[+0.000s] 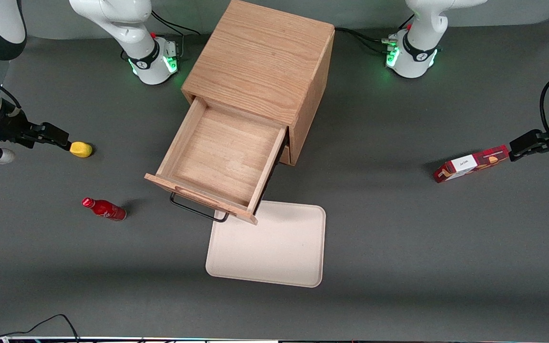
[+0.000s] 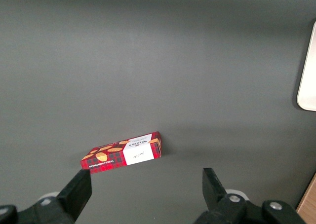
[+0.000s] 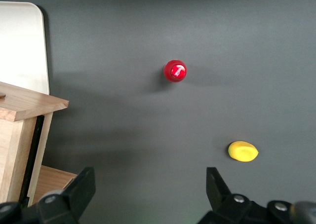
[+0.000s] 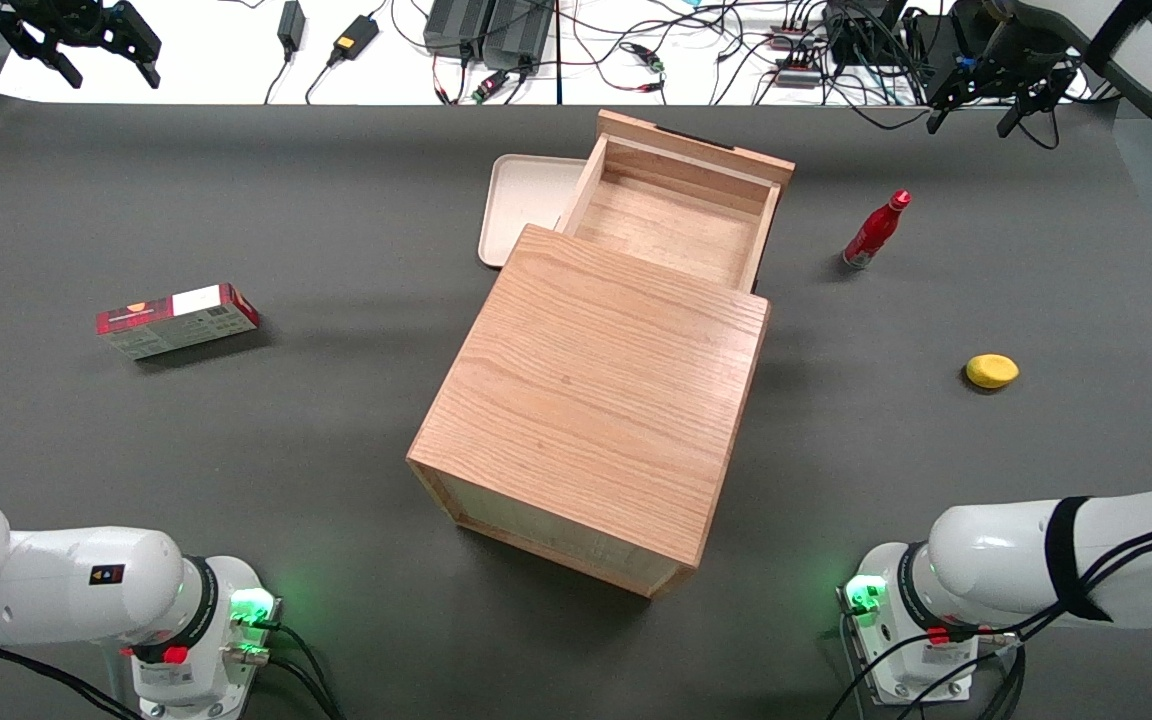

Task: Close top drawer
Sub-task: 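Move the right gripper from rest toward the open drawer's front panel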

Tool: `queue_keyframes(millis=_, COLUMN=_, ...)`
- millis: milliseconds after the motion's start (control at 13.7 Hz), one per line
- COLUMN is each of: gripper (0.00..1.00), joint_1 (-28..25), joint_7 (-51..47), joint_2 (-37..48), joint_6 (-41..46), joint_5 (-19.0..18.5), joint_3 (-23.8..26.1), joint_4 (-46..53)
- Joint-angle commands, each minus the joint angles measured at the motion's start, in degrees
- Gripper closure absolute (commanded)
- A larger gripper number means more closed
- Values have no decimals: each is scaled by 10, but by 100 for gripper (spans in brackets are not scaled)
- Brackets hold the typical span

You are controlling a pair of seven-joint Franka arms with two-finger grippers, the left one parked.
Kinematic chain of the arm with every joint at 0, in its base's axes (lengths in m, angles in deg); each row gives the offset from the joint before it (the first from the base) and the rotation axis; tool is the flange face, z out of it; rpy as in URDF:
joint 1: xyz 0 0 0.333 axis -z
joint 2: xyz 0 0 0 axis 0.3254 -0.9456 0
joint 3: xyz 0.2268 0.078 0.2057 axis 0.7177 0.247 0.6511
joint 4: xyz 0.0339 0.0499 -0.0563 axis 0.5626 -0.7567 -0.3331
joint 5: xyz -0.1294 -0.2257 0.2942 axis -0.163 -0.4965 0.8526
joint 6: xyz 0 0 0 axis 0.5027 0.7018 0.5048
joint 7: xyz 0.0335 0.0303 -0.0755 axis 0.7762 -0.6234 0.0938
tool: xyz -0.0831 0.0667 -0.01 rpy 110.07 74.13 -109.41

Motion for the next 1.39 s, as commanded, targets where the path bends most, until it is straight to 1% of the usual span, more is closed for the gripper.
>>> queue_keyframes(millis=0, gripper=0, joint_1=9, joint_7=-12, joint_2=12, joint_6=-5, joint_5=-8, joint_3=8, joint_4=-11)
queue_keyframes(millis=220, gripper=0, joint_1=8, joint_7=-12, joint_2=10, joint_6=-8, joint_5=-7, joint_3=8, joint_4=-10)
queue_keyframes(millis=439, gripper=0, joint_1=4, joint_7=-13, joint_2=-4, joint_6=-40, joint_5=-2, joint_3=8, joint_4=-4)
queue_keyframes(millis=512, gripper=0, joint_1=4, joint_7=-12, joint_2=-21, joint_6=-49, joint_5=0, joint_3=9, joint_4=9)
queue_keyframes(millis=732, gripper=0, joint_1=-2, joint_7=11, joint_2=-75, joint_6=-50, joint_5=5, joint_3=12, joint_4=62)
queue_keyframes(millis=878, gripper=0, joint_1=-6, joint_7=26, joint_2=-120, joint_6=-49, joint_5=33, joint_3=20, joint_4=114)
queue_keyframes(millis=1024, gripper=0, joint_1=-16, joint_7=40, joint_2=-172, joint_6=-44, joint_5=36, joint_3=26, joint_4=179)
queue_keyframes(millis=1244, gripper=0, joint_1=-19, joint_7=122, joint_2=-233, joint_6=-43, joint_5=41, joint_3=26, joint_4=242)
queue_keyframes(millis=1317, gripper=0, joint_1=-19, joint_7=147, joint_2=-248, joint_6=-43, joint_5=62, joint_3=26, joint_4=251)
